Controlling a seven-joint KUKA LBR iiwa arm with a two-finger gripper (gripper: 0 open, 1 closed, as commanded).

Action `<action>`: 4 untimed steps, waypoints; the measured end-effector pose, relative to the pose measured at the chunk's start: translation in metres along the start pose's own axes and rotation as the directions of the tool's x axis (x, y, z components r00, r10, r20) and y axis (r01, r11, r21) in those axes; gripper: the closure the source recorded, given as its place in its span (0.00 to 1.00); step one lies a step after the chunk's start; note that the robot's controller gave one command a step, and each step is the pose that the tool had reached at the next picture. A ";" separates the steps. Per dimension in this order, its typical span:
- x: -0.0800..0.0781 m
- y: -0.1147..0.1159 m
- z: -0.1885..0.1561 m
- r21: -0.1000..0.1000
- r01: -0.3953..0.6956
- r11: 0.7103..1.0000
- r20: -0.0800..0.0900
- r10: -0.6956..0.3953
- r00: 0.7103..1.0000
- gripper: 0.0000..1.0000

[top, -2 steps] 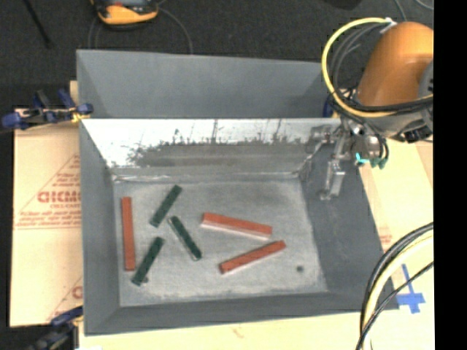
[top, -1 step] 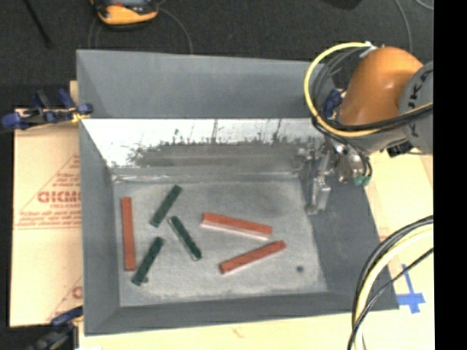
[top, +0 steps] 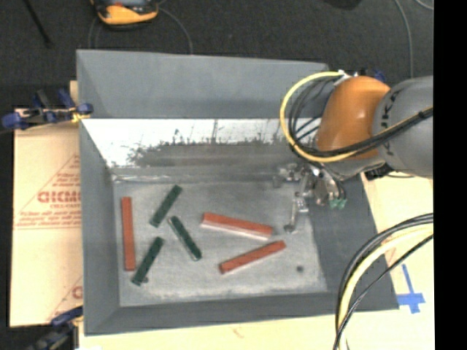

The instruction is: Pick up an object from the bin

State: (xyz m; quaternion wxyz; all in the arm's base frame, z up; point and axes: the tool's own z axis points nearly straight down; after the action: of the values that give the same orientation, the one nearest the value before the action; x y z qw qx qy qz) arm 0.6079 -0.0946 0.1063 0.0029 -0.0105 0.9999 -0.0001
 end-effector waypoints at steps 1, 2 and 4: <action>0.001 0.033 0.017 -0.001 -0.148 0.989 -0.006 0.148 0.989 0.00; 0.051 0.051 0.032 0.000 0.170 0.985 -0.001 -0.170 0.985 1.00; 0.048 0.051 0.033 0.000 0.203 0.979 0.000 -0.203 0.979 1.00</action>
Offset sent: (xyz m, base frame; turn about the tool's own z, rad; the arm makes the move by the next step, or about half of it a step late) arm -0.0535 0.0514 -0.0351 -0.1716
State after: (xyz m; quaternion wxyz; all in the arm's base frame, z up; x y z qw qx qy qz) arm 0.5589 -0.0443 0.0734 0.0031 -0.1122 0.9937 -0.0002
